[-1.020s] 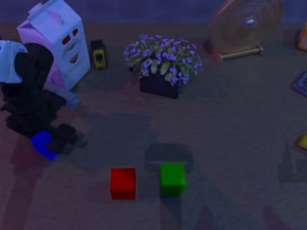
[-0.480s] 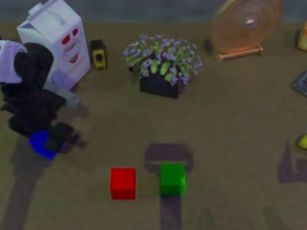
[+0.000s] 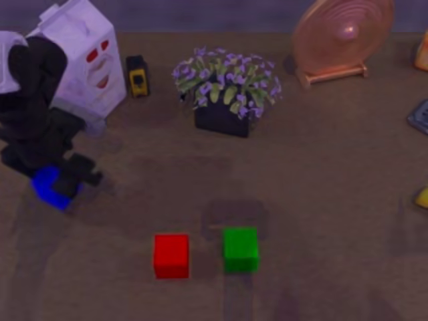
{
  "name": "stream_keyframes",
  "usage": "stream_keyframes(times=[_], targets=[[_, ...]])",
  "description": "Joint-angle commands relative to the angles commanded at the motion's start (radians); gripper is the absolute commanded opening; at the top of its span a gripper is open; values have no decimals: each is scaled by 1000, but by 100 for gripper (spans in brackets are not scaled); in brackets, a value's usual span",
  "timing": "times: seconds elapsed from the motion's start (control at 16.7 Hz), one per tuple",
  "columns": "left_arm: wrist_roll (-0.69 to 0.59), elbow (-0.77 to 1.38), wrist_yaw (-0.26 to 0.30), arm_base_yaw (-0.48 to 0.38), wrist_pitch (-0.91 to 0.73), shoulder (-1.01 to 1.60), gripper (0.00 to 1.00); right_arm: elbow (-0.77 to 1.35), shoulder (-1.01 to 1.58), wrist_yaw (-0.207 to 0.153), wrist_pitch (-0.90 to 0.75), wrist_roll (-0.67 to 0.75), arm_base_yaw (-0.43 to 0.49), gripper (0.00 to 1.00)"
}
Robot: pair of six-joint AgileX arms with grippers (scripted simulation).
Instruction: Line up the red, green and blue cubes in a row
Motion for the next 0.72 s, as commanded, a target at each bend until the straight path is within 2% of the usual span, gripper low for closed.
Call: stream_keyframes(times=[0.24, 0.54, 0.72], targets=[[-3, 56, -3, 9, -104, -56, 0, 0, 0, 0, 0, 0, 0, 100], [-3, 56, -3, 3, -104, -53, 0, 0, 0, 0, 0, 0, 0, 100], [-69, 109, -4, -47, -124, -22, 0, 0, 0, 0, 0, 0, 0, 100]])
